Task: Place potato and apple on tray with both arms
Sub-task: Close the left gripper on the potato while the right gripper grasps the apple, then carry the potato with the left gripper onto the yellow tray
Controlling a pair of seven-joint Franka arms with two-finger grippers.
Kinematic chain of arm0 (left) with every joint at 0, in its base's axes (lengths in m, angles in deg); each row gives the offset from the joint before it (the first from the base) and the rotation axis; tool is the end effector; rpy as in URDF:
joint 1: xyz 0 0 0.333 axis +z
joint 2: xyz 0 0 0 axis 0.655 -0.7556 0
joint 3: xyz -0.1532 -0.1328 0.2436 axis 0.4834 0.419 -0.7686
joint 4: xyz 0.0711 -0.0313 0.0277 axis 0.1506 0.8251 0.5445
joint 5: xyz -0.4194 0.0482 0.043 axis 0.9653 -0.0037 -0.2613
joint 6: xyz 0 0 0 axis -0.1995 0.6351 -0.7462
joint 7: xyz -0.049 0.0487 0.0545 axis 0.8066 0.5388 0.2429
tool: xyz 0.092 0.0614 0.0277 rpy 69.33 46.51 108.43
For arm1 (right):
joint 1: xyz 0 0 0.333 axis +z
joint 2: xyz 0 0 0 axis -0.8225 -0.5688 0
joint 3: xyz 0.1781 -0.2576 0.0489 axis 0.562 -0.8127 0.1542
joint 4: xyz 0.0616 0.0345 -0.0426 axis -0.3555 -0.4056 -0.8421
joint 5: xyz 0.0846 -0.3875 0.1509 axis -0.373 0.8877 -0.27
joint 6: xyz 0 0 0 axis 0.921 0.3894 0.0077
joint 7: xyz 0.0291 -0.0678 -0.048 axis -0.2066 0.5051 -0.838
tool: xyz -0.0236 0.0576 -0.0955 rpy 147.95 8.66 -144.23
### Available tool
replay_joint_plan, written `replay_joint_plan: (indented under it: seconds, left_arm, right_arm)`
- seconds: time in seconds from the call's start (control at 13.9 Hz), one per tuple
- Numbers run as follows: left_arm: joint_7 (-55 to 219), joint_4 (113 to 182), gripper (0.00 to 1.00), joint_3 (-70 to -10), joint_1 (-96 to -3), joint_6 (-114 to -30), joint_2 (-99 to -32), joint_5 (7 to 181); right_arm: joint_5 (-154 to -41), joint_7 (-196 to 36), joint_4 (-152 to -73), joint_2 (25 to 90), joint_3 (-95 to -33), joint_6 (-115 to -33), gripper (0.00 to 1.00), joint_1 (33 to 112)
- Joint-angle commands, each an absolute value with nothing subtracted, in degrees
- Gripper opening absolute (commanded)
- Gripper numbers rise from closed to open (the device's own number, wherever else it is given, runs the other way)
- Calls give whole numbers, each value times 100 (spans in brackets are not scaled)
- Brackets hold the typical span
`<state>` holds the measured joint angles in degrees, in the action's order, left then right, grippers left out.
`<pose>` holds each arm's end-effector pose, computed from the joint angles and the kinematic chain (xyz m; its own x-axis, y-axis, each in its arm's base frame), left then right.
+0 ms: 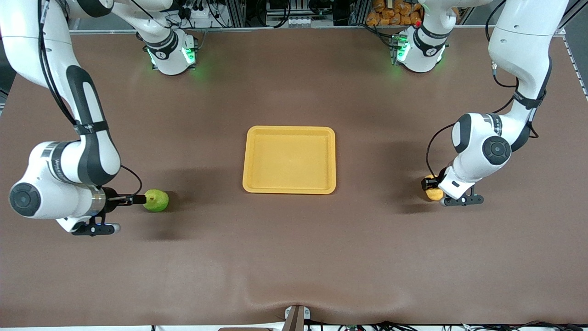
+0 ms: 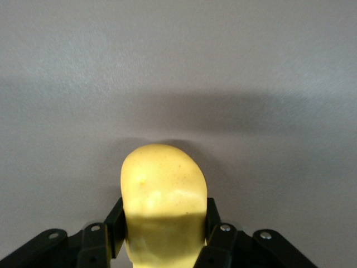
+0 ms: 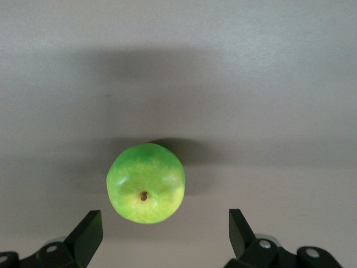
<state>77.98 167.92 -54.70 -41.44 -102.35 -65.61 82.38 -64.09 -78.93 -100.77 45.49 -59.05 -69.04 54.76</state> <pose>0.6052 -0.0451 0.1747 0.9970 0.0735 0.0241 0.0734 -0.9973 0.0064 0.7068 -0.0088 0.2548 0.9759 0.0314 -0.2158 0.0184 -0.9979 -0.0616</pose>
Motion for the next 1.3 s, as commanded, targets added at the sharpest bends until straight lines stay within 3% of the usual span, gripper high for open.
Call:
replay_joint_plan:
  seconds: [0.0, 0.22, 0.43, 0.94, 1.22]
  left_arm:
    - [7617, 16630, 0, -5421, -4188, -9492, -6123, 8251]
    - [6881, 16279, 0, -4843, -4197, -8656, -5981, 8251]
    - [6098, 16102, 0, -4306, -4293, -8408, -5990, 8233]
    - [4692, 15646, 0, -4296, -5690, -8302, -6218, 8207]
    - [4120, 15303, 0, -4287, -6402, -8293, -6682, 7170]
  right_arm:
    - [-6502, -7848, -10036, 4448, -5908, -7000, 100, 5560]
    - [-6503, -7848, -10343, 4439, -5908, -7360, 100, 5639]
    - [-6503, -7813, -10396, 4422, -5908, -7379, 100, 5692]
    - [-6494, -7795, -10897, 4404, -5917, -8081, 100, 5727]
    - [-6494, -7795, -11116, 4352, -5917, -8458, 100, 5745]
